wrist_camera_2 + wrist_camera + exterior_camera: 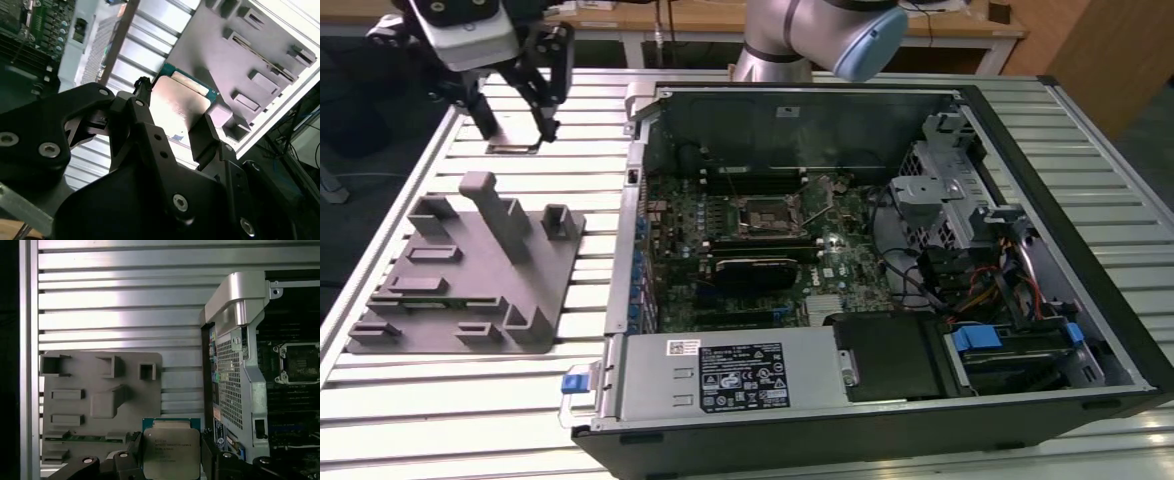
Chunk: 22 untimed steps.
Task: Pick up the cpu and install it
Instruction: 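Pick up the cpu and move it towards the insertion slot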
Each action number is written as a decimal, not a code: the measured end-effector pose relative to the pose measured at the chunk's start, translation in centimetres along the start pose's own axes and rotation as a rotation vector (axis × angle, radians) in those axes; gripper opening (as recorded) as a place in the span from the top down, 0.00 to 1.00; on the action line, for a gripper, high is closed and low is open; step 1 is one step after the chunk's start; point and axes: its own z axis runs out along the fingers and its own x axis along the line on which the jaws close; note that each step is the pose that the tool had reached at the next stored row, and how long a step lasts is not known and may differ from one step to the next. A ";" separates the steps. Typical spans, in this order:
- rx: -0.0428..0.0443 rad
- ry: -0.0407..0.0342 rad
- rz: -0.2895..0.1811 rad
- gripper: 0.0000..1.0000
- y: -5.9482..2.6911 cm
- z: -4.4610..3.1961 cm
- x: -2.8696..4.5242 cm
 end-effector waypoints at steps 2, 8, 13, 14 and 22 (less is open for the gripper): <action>0.0000 0.0000 0.000 0.45 0.04 0.01 -0.90; 0.0000 0.0000 0.000 0.45 0.20 0.02 -4.07; -0.0001 -0.0001 0.000 0.45 0.32 0.04 -6.36; 0.0000 0.0000 0.000 0.45 0.33 0.04 -6.81; 0.0000 0.0000 0.000 0.45 0.52 0.05 -10.44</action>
